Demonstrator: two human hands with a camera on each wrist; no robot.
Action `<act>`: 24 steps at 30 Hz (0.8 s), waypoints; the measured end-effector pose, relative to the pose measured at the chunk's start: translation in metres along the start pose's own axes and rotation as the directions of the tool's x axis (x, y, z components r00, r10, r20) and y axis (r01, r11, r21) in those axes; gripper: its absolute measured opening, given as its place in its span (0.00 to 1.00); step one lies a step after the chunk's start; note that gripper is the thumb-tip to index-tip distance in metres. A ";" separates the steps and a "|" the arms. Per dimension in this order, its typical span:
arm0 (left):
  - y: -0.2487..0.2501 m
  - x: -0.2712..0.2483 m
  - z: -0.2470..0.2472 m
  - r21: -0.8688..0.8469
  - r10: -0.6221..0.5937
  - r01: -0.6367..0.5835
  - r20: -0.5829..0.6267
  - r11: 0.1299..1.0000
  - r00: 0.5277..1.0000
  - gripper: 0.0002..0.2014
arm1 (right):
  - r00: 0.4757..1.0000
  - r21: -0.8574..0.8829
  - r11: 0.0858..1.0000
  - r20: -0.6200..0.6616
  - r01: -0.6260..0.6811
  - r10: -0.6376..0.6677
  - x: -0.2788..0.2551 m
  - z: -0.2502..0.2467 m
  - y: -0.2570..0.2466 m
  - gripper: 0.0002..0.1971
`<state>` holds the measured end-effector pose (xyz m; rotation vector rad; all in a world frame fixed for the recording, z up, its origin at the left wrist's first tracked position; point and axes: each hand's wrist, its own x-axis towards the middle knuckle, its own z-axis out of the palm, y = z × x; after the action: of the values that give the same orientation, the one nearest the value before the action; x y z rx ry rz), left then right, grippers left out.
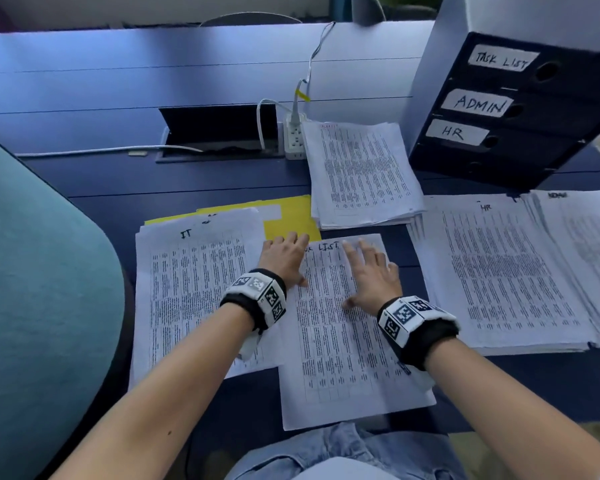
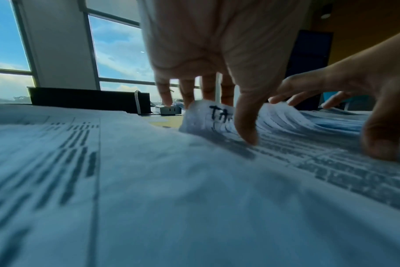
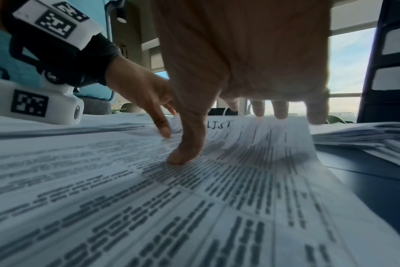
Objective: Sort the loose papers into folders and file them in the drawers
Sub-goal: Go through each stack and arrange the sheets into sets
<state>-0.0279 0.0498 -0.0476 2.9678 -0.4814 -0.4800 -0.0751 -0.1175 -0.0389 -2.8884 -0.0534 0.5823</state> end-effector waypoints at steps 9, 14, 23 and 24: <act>-0.009 -0.008 -0.008 -0.549 -0.022 0.016 -0.006 0.835 1.000 0.18 | 0.997 -0.215 0.974 -0.007 0.072 -0.075 0.000 -0.007 -0.008 0.61; -0.005 -0.009 -0.024 -0.756 0.059 0.068 0.139 0.651 0.988 0.16 | 0.991 -0.328 0.940 -0.058 0.095 -0.120 -0.004 -0.009 -0.015 0.55; -0.012 0.018 -0.012 -0.292 -0.136 0.180 0.163 0.939 0.977 0.20 | 0.975 -0.362 0.916 -0.068 0.174 -0.212 -0.024 -0.001 -0.022 0.22; -0.011 0.017 -0.011 -0.262 -0.134 0.171 0.153 0.950 0.979 0.20 | 0.974 -0.347 0.922 -0.081 0.170 -0.210 -0.024 0.000 -0.022 0.23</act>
<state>-0.0055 0.0550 -0.0437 2.7270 -0.1769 -0.7026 -0.0974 -0.0978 -0.0251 -3.1884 -0.4564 0.3994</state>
